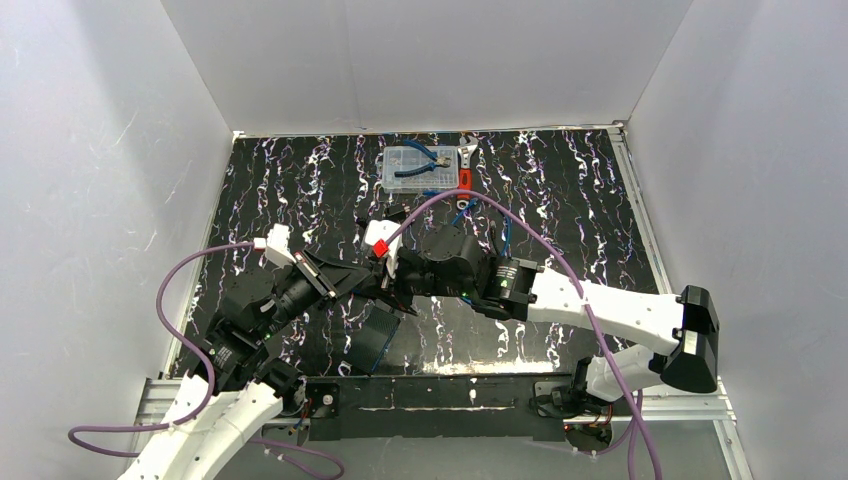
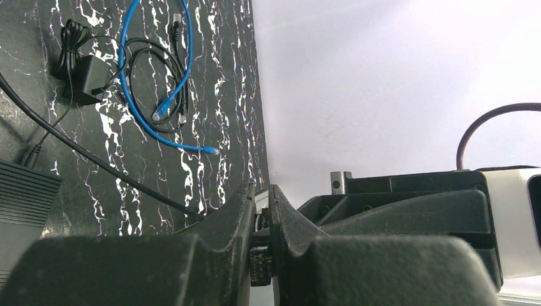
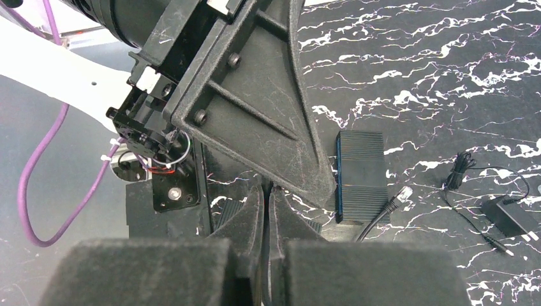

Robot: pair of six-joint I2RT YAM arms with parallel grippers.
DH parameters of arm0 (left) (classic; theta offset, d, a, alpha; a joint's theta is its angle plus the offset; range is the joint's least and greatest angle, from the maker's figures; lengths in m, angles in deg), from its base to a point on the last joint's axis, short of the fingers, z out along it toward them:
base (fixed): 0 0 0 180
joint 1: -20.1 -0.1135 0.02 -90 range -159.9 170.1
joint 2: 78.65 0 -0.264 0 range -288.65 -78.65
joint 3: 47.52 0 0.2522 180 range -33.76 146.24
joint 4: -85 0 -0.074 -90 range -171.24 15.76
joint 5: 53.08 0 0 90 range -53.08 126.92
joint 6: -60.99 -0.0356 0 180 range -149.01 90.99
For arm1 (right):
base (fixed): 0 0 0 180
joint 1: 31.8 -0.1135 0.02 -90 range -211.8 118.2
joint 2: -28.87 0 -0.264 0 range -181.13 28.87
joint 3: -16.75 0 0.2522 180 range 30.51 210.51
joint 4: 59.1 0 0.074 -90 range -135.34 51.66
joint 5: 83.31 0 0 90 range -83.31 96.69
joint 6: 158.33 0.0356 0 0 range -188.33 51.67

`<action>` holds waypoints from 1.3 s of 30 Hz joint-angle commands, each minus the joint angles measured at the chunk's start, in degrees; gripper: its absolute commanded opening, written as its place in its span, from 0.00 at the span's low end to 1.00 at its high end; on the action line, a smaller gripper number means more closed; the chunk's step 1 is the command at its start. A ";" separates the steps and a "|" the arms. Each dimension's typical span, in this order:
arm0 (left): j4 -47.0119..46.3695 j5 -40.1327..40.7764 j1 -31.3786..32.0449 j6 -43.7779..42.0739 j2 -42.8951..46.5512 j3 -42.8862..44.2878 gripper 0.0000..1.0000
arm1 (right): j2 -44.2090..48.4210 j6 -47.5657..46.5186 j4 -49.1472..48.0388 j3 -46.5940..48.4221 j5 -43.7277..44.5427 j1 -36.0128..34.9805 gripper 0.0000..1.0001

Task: Insert the plug into the switch port
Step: Pick up the connector from the center of the board.

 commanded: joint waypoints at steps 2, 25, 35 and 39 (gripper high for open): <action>-2.61 -1.74 0.27 1.00 0.12 -0.10 0.00 | 1.02 -0.67 -1.41 1.32 -1.66 -0.58 0.01; -0.30 -10.79 0.27 -9.14 -5.18 5.67 0.60 | 13.51 -8.23 4.18 -10.07 3.63 -0.68 0.01; 2.07 -24.60 0.27 -15.63 -10.12 9.15 0.97 | 24.18 -15.73 7.48 -18.17 3.46 -0.68 0.01; 0.89 -29.84 0.26 -15.75 -12.15 8.78 0.98 | 26.85 -17.97 7.03 -20.69 3.21 -0.68 0.01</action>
